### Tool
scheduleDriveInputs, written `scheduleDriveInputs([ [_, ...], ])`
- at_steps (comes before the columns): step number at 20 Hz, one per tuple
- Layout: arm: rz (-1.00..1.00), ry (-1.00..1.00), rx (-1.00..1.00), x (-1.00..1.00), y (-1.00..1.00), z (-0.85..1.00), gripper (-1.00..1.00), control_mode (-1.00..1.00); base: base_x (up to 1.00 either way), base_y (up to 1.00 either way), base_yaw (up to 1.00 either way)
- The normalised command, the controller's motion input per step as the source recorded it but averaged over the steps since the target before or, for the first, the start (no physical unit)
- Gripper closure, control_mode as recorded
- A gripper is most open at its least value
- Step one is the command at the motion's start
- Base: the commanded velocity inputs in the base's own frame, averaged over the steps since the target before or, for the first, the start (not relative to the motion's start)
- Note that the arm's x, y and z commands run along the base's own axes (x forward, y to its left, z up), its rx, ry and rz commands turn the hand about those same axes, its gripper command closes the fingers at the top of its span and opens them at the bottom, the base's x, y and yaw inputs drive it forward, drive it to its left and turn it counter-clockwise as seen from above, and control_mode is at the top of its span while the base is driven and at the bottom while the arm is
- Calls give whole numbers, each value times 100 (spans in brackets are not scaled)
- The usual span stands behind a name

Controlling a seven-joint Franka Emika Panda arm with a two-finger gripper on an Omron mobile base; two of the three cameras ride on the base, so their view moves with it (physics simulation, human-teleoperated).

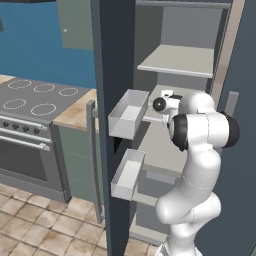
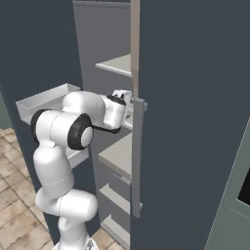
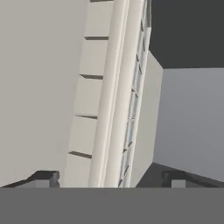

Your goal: The ice cube tray has been filled with water. Take the tray and place it in the freezer to make ice. Close the freezer door after placing the tray.

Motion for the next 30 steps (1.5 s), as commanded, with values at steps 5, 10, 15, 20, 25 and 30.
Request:
scheduleDriveInputs([
  [5,0,-4,0,-20,0,0,-100,-100,0,0,0],
  [10,0,-10,4,-54,0,2,-100,-100,0,0,0],
  [15,-3,-10,3,-53,6,25,-100,-100,0,0,0],
  [20,-7,-1,10,-47,9,35,-100,-100,0,0,0],
  [25,-10,0,17,-44,21,35,-100,-100,0,0,0],
  [30,-15,0,18,-35,33,32,-100,-100,0,0,0],
])
